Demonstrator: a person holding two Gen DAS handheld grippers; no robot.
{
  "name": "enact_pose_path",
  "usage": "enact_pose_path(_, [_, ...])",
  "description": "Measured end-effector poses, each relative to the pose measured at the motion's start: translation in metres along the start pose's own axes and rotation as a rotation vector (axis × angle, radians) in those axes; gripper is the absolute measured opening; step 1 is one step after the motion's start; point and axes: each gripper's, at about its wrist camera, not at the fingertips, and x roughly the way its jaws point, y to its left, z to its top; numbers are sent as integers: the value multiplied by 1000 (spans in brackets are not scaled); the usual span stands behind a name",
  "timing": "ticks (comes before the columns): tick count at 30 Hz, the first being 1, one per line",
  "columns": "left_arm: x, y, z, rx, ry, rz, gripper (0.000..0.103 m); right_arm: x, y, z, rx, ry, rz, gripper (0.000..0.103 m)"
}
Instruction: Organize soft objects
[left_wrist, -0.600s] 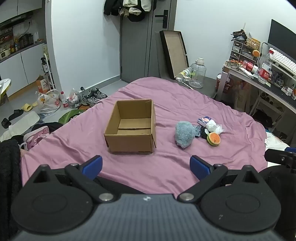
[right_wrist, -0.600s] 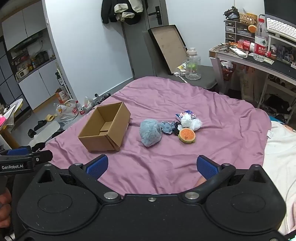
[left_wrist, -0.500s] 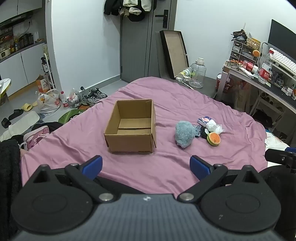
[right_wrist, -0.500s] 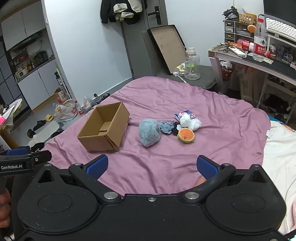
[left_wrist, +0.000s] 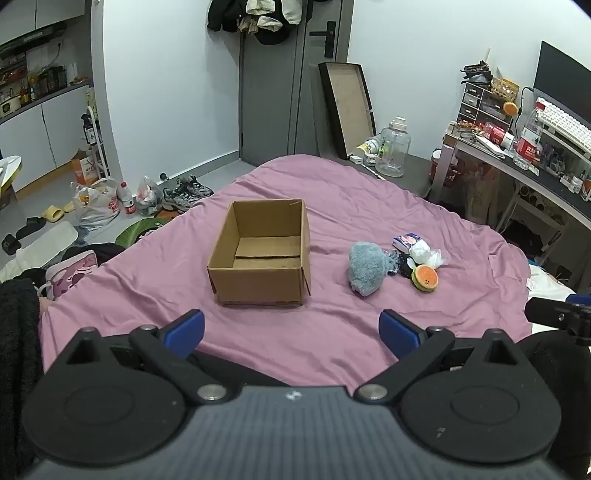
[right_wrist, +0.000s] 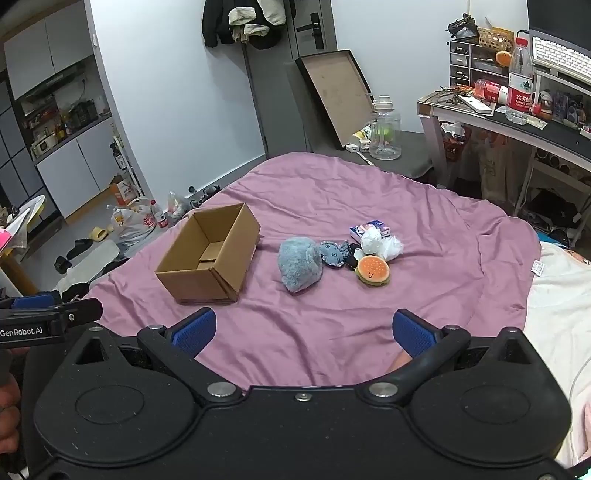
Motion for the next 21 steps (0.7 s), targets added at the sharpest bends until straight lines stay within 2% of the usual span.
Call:
enact_pose_path(7, [-6,-2,3,4,-18,0,100,1,-6,0,-2,-2,-1,103])
enact_pose_path(17, [-5,0,1,-9,-13,-40,100,-1,2,0,-6,-5,-9,103])
enact_pose_path(21, [-6,0,1,-4,-15,-25,100,-2,3,0,-9,-6,-16,103])
